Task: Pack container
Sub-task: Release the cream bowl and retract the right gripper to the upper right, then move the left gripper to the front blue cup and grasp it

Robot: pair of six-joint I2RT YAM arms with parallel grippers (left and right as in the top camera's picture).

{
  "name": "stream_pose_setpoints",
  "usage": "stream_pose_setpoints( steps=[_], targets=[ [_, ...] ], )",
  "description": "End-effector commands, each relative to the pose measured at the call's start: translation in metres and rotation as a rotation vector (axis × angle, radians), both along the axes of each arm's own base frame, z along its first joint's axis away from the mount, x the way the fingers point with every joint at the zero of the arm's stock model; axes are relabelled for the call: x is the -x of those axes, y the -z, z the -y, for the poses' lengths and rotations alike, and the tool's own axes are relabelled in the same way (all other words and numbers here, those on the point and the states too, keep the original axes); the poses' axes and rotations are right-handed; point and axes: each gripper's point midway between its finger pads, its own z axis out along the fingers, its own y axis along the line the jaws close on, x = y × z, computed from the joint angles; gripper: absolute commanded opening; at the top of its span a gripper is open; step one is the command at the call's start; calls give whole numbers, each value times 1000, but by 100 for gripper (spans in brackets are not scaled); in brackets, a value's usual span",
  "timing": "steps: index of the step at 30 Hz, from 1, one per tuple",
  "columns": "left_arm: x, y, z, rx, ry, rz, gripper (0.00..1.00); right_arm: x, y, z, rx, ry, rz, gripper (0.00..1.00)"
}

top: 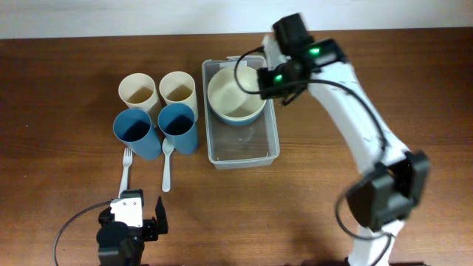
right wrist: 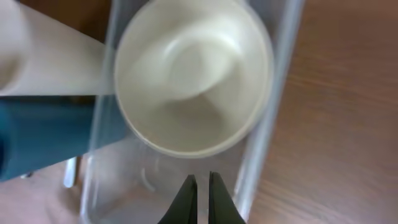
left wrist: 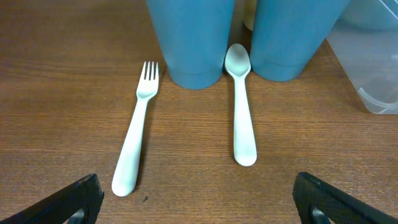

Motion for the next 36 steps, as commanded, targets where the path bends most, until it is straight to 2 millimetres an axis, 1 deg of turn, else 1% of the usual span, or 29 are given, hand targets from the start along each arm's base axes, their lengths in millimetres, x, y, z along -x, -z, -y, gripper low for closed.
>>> stream_pose_setpoints(
  steps=[1,2,3,4,6,7,8,9,10,11,12,13,14,16,20,26,28,29,31,33,34,35,36],
  targets=[
    [0,1,3,-8,22,0,100,5,-62,59,-10,146,97,8],
    [0,1,3,-8,22,0,100,9,-68,75,-11,184,96,9],
    [0,1,3,-8,22,0,99,11,-72,87,-8,210,94,10],
    [0,1,3,-8,22,0,100,17,-77,122,2,289,78,10],
    [0,1,3,-8,22,0,100,22,-78,156,8,368,54,10],
    [0,1,3,-8,22,0,99,26,-75,183,14,434,29,15],
    [0,1,3,-8,22,0,100,28,-73,197,16,469,16,22],
    [0,1,3,-7,22,0,100,33,-71,219,19,523,-2,34],
    [0,1,3,-8,22,0,100,35,-71,229,18,548,-6,46],
    [0,1,3,-8,22,0,100,36,-71,237,15,568,-9,61],
    [0,1,3,-8,21,0,99,37,-71,241,9,579,-11,66],
    [0,1,2,-10,19,0,100,37,-71,245,6,588,-11,94],
    [0,1,2,-10,19,2,100,38,-71,249,6,600,-12,99],
    [-1,0,0,-16,10,4,100,40,-70,254,6,612,-18,99],
    [1,0,-19,-86,-79,-1,100,40,-70,254,10,613,-19,99],
    [2,-1,-20,-88,-84,-1,100,40,-70,254,10,612,-19,99],
    [-2,-5,-17,-77,-68,25,100,40,-70,254,10,613,-20,99],
    [-5,-10,-11,-59,-38,47,100,40,-70,254,10,613,-19,99],
    [-16,-26,13,7,82,130,99,40,-70,254,10,612,-18,99],
    [-21,-54,50,93,281,243,99,40,-70,254,10,612,-18,99],
    [-18,-76,73,135,416,323,99,40,-70,254,10,612,-18,99],
    [-17,-84,77,142,442,349,100,40,-70,254,10,612,-18,99],
    [-17,-94,77,154,436,373,100,40,-70,254,10,612,-19,99]
  ],
)
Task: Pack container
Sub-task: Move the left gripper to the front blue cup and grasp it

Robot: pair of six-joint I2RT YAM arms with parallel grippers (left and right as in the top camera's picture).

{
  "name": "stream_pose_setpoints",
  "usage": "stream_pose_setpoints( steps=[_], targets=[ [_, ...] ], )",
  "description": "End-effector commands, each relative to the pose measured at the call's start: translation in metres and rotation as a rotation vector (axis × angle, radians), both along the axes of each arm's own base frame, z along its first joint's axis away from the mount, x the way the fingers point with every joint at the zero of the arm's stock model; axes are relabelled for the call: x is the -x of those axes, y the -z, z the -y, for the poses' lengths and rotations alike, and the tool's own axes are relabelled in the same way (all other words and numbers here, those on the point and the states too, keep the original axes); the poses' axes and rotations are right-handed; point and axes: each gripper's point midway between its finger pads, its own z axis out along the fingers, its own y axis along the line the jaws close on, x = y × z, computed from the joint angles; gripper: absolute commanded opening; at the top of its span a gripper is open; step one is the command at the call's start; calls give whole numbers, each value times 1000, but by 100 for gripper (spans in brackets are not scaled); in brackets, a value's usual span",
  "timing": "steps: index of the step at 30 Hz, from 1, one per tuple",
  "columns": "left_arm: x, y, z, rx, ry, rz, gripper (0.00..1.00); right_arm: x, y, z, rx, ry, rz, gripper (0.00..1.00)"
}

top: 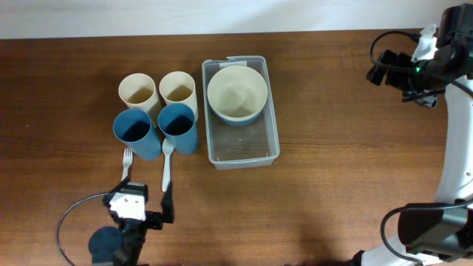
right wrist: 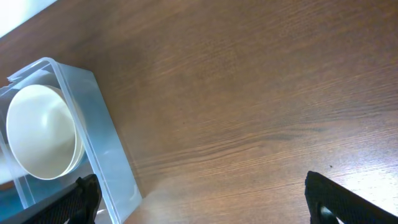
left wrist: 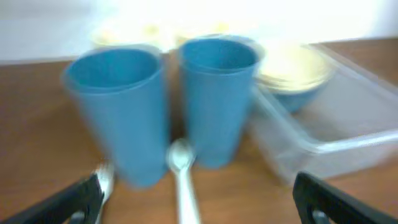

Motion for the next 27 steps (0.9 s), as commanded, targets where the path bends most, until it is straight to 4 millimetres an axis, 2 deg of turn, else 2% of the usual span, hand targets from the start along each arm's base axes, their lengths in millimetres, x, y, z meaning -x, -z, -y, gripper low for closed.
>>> stream_pose_setpoints(
  steps=[1,4,9,12,14,20,24,27],
  targets=[
    [11,-32,38,65,222,84,100,0,-6,0,0,-2,17,99],
    [10,-55,24,108,119,105,100,0,-6,0,0,-2,17,99],
    [11,-116,12,148,36,113,99,0,-6,0,0,-1,17,99],
    [2,-143,1,139,-30,32,99,0,-6,0,0,-2,17,99],
    [-8,-154,-7,129,-78,-56,100,0,-6,0,0,-2,17,99],
    [-56,-172,-13,77,-100,-337,100,0,-6,0,0,-2,17,99],
    [-92,-176,-14,67,-98,-477,100,0,-6,0,0,-2,17,99],
    [-112,-171,-28,15,-156,-543,99,0,-6,0,0,-2,17,99]
  ],
)
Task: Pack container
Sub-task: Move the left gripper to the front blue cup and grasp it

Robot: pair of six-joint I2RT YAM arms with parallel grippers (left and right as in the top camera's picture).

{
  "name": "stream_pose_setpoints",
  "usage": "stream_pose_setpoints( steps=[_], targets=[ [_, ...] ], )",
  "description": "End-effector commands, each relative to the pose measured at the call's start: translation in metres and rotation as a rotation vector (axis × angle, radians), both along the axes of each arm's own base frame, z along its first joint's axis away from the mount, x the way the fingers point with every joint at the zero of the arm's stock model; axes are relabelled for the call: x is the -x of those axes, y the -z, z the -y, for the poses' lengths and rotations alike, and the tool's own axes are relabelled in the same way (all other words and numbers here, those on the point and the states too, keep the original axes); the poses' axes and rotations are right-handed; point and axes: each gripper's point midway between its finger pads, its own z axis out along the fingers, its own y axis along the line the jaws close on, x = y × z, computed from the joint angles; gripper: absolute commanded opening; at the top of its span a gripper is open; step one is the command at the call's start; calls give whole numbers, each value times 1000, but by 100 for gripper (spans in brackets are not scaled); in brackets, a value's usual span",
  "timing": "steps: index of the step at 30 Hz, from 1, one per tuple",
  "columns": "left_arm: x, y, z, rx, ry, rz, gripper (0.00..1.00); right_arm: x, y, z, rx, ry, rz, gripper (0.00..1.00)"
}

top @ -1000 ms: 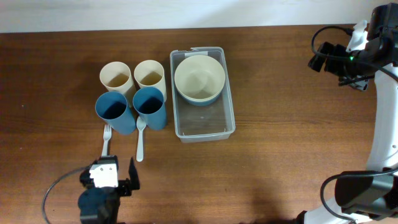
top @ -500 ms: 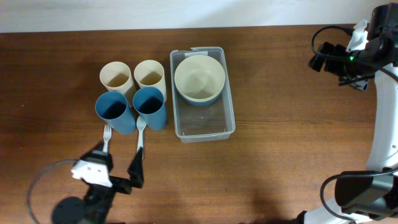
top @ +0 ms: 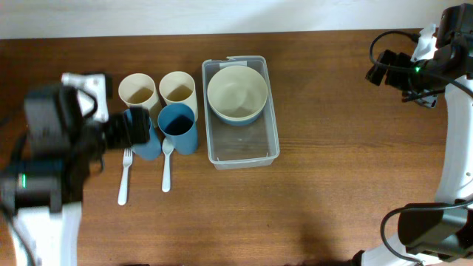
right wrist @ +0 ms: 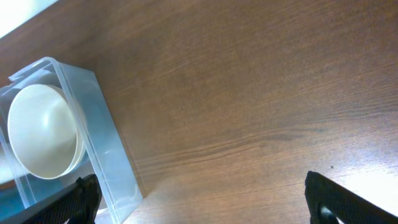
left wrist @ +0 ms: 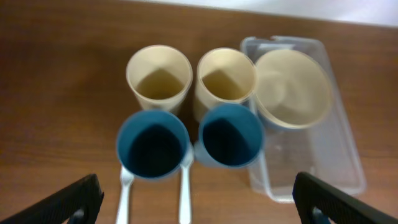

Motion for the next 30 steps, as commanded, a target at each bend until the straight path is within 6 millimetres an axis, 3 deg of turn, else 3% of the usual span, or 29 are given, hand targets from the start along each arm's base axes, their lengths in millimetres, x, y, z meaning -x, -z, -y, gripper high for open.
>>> stream_pose_setpoints(
  steps=[1,3,8,13,23,26,30],
  targets=[
    [-27,-2,-15,-58,-46,-34,99,0,-5,0,2,0,16,99],
    [-36,8,-23,-21,-105,-75,100,0,-6,0,2,0,16,99],
    [-42,53,-64,126,-351,-243,100,0,-6,0,2,0,16,99],
    [-45,93,-84,211,-398,-381,100,0,-6,0,2,0,16,99],
    [-56,169,-91,185,-334,-605,100,0,-6,0,2,0,16,99],
    [-57,191,-91,193,-335,-668,83,0,-5,0,2,0,16,99],
    [-59,206,-91,196,-332,-705,69,0,-6,0,2,0,16,99]
  ],
)
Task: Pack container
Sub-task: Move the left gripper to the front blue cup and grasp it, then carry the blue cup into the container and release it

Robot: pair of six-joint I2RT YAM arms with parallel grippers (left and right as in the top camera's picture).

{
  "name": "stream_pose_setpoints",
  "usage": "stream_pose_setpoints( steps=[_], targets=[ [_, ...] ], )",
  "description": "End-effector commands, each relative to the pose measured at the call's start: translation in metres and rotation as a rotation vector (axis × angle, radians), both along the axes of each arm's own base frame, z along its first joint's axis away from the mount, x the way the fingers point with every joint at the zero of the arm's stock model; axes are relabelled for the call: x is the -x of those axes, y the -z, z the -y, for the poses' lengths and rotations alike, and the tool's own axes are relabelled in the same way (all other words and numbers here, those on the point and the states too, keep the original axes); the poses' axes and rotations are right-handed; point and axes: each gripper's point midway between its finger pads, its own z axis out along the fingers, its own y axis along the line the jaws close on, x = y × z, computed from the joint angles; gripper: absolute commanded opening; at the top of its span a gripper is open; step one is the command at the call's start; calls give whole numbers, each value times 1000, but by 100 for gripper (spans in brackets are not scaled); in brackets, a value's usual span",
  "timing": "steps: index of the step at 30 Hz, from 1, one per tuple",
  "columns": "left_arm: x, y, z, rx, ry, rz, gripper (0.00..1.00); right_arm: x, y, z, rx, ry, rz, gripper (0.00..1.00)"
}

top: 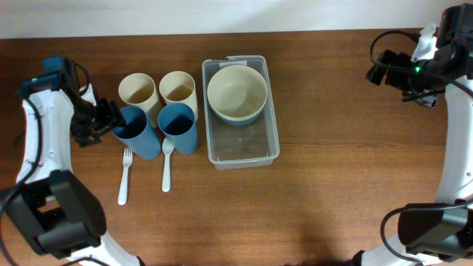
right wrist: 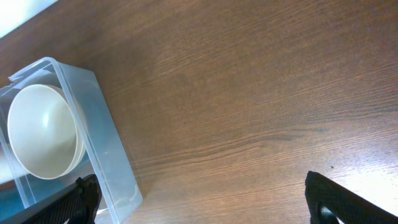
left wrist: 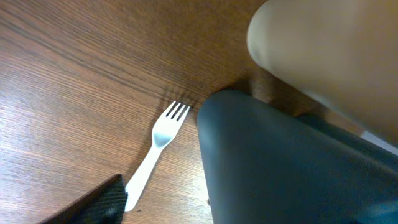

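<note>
A clear plastic container lies mid-table with a cream bowl in its far end, also seen in the right wrist view. Left of it stand two cream cups and two blue cups. My left gripper is open, low beside the left blue cup. One finger shows; the cup hides the other. My right gripper hangs open at the far right.
A white fork and a white spoon lie in front of the blue cups; the fork is just beside my left finger. The container's near half holds nothing. Bare wood lies right of the container.
My left gripper was high above the cups, seeing all of them from above. Now it is low at the left side of the left blue cup, still open. The right arm has not moved.
My right gripper was shut over the bowl in the container while my left sat open at the front edge, facing fork and spoon. Then the right stood open at the far right. The left was then above the cups, and is now beside the left blue cup.
</note>
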Motion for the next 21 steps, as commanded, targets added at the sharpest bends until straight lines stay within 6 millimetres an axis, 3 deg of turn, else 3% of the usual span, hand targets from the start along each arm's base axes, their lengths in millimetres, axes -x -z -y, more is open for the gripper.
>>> stream_pose_setpoints(
  steps=[1,3,7,12,21],
  targets=[
    [-5,11,0,15,18,-18,66,0,-5,0,3,0,15,99],
    [-5,15,0,18,20,-29,61,0,-5,0,3,0,15,99],
    [-4,18,0,19,44,-37,28,0,-5,0,3,0,15,99],
    [1,18,6,26,57,-63,3,0,-6,0,3,0,16,99],
    [17,12,19,-5,118,-125,1,0,-6,0,3,0,16,99]
  ],
)
